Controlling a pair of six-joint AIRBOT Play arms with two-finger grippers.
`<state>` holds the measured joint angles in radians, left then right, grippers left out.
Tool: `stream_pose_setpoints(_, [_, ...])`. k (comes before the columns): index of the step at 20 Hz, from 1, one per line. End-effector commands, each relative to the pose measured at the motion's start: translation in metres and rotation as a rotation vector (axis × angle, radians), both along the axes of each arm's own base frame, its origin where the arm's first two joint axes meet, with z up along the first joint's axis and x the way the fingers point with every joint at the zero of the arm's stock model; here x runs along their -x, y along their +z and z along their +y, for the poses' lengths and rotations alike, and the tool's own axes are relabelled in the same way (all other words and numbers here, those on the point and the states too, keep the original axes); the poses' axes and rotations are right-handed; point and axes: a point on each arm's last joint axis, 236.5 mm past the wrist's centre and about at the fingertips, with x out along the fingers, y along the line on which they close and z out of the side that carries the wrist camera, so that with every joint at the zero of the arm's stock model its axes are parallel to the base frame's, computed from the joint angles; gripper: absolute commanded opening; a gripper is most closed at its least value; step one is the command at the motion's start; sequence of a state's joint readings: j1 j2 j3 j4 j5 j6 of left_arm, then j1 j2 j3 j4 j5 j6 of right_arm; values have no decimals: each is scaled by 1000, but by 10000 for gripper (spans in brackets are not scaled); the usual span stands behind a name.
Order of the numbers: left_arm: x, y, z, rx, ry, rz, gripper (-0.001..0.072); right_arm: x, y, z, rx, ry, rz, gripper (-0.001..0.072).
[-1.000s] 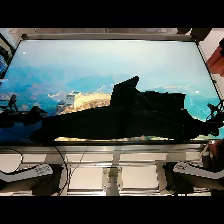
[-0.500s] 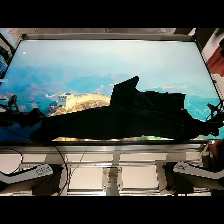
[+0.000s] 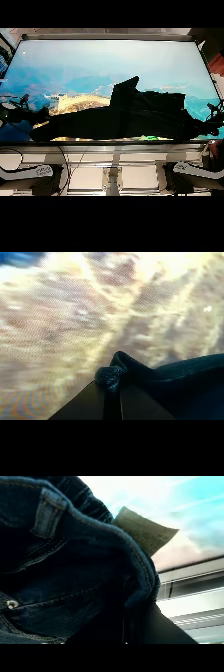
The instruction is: Fold the clothes and pants, and hang the long-sleeved shirts on hangers.
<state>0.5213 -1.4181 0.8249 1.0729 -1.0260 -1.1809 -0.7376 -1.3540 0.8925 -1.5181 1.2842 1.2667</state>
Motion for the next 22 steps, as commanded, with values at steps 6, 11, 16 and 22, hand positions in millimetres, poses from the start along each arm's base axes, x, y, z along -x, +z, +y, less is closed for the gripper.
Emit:
stream_pose_setpoints(6, [7, 6, -1, -3, -20, 10, 24, -5, 0, 3, -13, -12, -20, 18])
stream_pose_setpoints(11, [-2, 21, 11, -54, -3, -53, 24, -8, 0, 1, -5, -15, -32, 18])
stream_pose_setpoints(16, [-11, 45, 20, -119, -21, -147, 24, -8, 0, 6, -25, -20, -29, 18])
stream_pose_setpoints(22, [-53, 139, 63, -184, 230, -498, 22, -94, 43, 71, -341, -51, -396, 17])
